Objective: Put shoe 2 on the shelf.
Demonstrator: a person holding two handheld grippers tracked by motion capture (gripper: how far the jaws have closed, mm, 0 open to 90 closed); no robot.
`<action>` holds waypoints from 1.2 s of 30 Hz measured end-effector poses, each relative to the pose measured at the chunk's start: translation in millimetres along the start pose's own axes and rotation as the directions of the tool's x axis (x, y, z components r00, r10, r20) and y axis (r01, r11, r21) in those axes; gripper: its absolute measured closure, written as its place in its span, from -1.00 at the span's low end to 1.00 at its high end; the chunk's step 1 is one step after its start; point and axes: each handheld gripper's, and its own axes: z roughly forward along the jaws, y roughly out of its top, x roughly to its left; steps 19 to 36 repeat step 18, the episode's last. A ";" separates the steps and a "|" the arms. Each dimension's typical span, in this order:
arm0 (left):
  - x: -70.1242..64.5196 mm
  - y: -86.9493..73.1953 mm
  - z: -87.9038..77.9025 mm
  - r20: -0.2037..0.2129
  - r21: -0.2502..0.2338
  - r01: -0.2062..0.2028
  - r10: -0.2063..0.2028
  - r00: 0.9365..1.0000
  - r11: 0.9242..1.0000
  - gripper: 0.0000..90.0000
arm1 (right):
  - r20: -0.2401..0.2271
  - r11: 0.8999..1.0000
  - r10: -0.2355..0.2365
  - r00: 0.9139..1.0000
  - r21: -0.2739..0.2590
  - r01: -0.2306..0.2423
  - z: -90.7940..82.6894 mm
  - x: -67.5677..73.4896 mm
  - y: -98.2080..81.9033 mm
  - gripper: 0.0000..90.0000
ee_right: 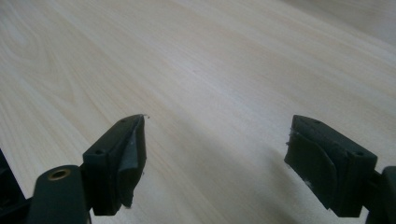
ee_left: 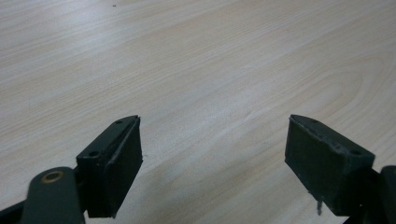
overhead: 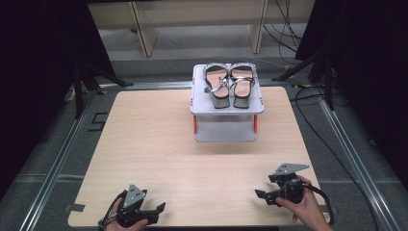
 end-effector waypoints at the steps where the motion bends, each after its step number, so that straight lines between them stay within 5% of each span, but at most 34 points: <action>1: -1.2 -0.5 0.6 0.013 -0.023 0.016 -0.016 1.000 1.000 -0.59 | 0.006 0.999 -0.047 0.999 -0.015 0.047 0.9 -2.1 0.0 -0.56; 3: 0.2 -0.2 -0.7 -0.003 -0.005 -0.001 0.001 1.000 1.000 -0.60 | -0.011 1.000 -0.009 1.000 0.007 0.010 0.7 2.5 -1.3 -0.56; 4: 0.9 -0.1 -1.2 -0.007 0.001 -0.009 0.009 1.000 1.000 -0.60 | -0.017 0.999 -0.053 0.998 -0.004 0.053 2.3 0.0 -1.2 -0.56; 9: -1.2 -0.2 -0.1 0.008 -0.021 0.008 -0.008 1.000 1.000 -0.60 | -0.001 0.997 -0.076 0.997 0.010 0.076 3.8 0.2 -1.3 -0.57; 36: -1.0 -0.5 0.2 0.005 -0.023 0.011 -0.011 1.000 1.000 -0.61 | 0.004 0.999 -0.042 0.999 0.030 0.042 5.6 3.4 -2.1 -0.58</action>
